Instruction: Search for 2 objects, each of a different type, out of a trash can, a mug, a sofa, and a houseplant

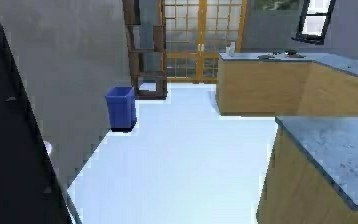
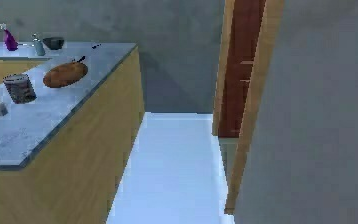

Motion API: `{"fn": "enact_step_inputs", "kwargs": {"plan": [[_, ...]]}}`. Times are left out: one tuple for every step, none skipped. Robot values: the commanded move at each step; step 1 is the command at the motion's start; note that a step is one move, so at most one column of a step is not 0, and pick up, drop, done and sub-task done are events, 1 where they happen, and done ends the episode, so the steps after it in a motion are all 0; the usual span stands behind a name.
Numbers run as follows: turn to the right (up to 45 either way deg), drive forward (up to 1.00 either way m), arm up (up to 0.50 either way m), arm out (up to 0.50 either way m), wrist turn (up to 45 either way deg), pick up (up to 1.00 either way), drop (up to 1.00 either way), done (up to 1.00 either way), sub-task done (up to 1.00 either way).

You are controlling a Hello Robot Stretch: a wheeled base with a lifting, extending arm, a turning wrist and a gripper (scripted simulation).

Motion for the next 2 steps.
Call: {"fn": "enact_step_inputs", "kwargs": {"plan": [[0.0, 1.0, 0.0, 0.0, 0.0, 0.0, 0.0, 0.0, 0.0], [0.0, 1.0, 0.0, 0.0, 0.0, 0.0, 0.0, 0.0, 0.0]]}}
